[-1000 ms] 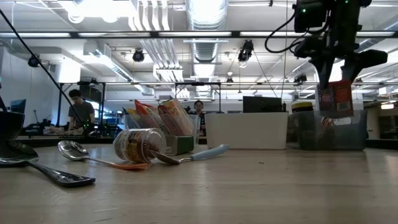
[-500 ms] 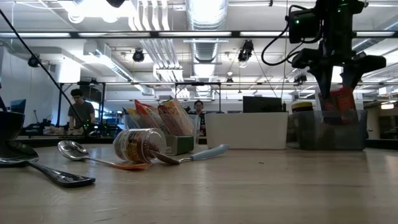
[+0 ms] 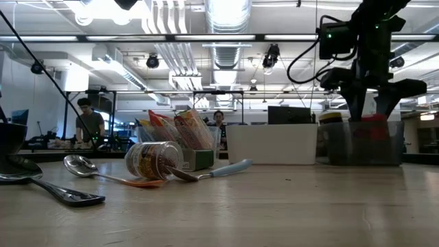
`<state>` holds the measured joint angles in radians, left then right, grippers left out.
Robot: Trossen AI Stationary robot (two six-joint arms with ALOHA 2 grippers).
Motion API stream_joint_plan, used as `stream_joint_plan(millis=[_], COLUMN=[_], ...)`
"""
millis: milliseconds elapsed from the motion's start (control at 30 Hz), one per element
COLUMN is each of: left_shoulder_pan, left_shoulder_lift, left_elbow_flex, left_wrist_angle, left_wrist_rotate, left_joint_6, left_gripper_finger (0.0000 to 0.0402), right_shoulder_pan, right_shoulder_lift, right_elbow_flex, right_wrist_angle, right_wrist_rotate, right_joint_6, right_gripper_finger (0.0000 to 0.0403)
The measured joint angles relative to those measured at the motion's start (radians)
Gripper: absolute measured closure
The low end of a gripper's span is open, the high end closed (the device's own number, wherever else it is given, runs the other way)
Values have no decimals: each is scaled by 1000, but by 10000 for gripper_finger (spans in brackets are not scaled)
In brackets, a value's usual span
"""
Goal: Pick & Place Food Item
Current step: Put the red seasoning can into the black bin
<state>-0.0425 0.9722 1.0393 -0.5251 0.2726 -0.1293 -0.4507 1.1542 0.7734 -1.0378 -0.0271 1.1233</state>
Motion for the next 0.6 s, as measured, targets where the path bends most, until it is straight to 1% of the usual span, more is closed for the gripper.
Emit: stream_joint_plan(millis=[133,300,600], left_shoulder_pan=[0,0,0], left_shoulder_lift=[0,0,0], left_elbow_flex=[0,0,0], left_wrist_angle=[0,3,3], left_wrist_rotate=[0,0,0], left_joint_6=[-1,-1,2], left_gripper_finger=[102,102,102], right_shoulder_pan=[0,1,1], right_shoulder_lift=[0,0,0], right_elbow_flex=[0,-3,-28], right_wrist_angle=[2,-4,-3], right_wrist_rotate=[1,31,35], right_joint_6=[15,19,24], right_gripper_finger=[201,201,201])
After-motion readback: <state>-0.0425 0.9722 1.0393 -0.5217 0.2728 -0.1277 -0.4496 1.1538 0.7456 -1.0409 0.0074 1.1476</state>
